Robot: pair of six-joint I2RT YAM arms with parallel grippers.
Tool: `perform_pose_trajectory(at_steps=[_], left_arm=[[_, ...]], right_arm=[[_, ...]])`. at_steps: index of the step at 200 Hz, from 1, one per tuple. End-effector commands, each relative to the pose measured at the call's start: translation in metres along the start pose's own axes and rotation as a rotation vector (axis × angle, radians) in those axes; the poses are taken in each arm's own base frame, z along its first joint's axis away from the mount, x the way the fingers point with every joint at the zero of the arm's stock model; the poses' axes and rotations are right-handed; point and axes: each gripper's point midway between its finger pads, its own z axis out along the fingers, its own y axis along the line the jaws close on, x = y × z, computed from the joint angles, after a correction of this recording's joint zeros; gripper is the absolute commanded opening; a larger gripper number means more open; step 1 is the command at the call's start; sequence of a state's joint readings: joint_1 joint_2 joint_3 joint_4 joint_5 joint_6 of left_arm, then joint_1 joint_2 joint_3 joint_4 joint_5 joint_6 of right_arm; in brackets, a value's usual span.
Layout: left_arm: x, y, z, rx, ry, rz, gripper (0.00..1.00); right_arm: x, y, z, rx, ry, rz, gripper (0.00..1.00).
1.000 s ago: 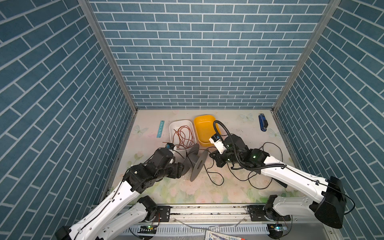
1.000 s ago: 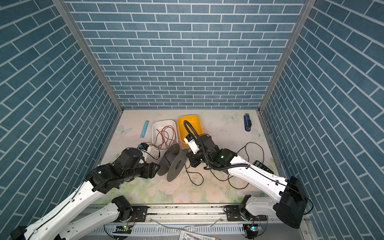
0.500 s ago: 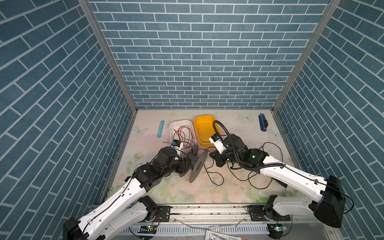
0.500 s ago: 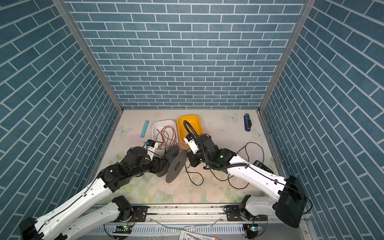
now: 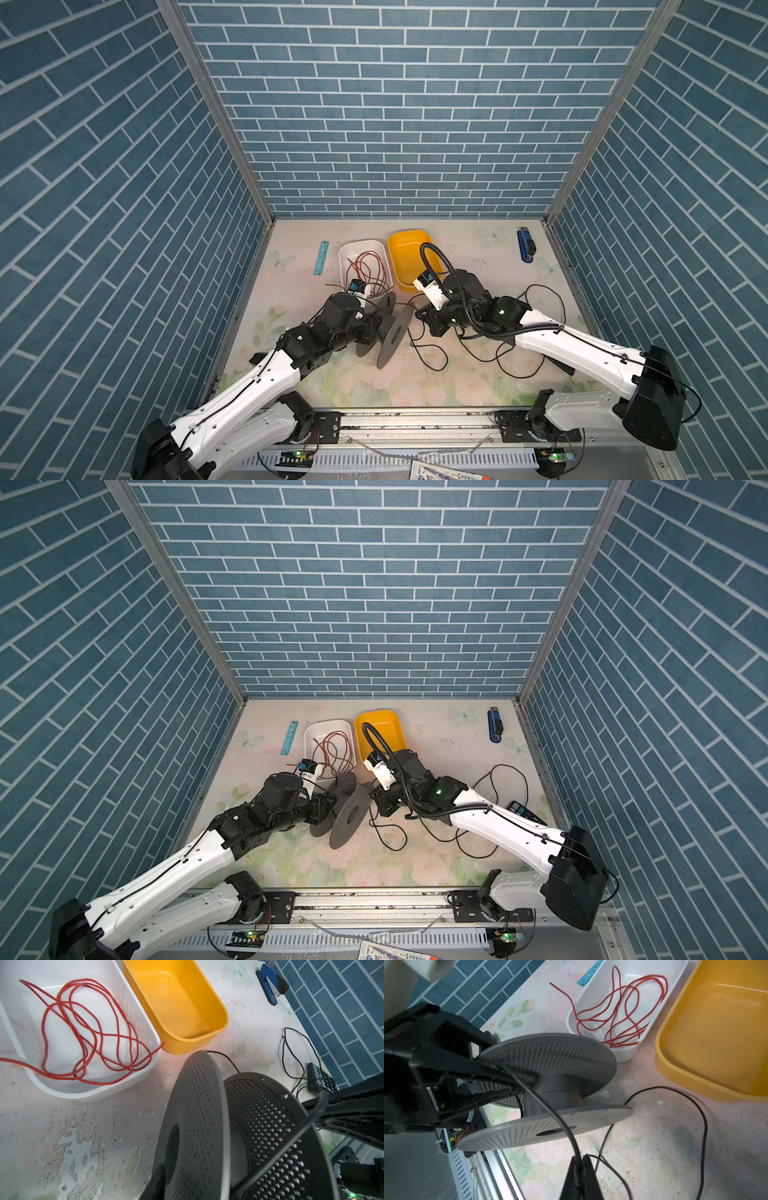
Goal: Wrap the cables
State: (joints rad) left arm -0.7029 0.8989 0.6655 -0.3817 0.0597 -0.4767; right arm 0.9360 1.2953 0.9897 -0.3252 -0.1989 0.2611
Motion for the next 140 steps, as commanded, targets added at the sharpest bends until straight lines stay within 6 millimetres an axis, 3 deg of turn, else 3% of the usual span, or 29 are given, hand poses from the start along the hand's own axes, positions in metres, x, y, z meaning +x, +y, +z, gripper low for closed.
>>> perform_pose_trajectory(at_steps=[1,46,75,85,98,126,140], left_arm=[[-0.004,0.004,0.003,-0.016,-0.025,0.001,0.29],[-0.004,0.006,0.003,-0.028,-0.023,0.009,0.08],[-0.009,0.004,-0.001,-0.037,-0.021,0.024,0.02],[-0.006,0.008,-0.001,-0.057,-0.006,0.028,0.01],[-0.018,0.004,-0.009,-0.065,-0.022,0.034,0.0],[-0.028,0.002,-0.019,-0.081,-0.02,0.057,0.0],[-0.034,0.001,-0.025,-0.095,-0.018,0.071,0.0]], right_arm=[[-0.009,0.006,0.0,-0.02,-0.009,-0.036,0.0],[-0.008,0.004,0.006,-0.014,0.007,-0.034,0.0],[-0.01,0.001,0.007,0.005,0.01,-0.035,0.0],[-0.011,0.001,0.006,0.008,0.004,-0.038,0.1],[-0.012,-0.001,0.005,0.019,-0.003,-0.038,0.2],[-0.014,-0.003,-0.001,0.033,-0.035,-0.038,0.62],[-0.014,-0.004,-0.004,0.038,-0.056,-0.036,0.74]])
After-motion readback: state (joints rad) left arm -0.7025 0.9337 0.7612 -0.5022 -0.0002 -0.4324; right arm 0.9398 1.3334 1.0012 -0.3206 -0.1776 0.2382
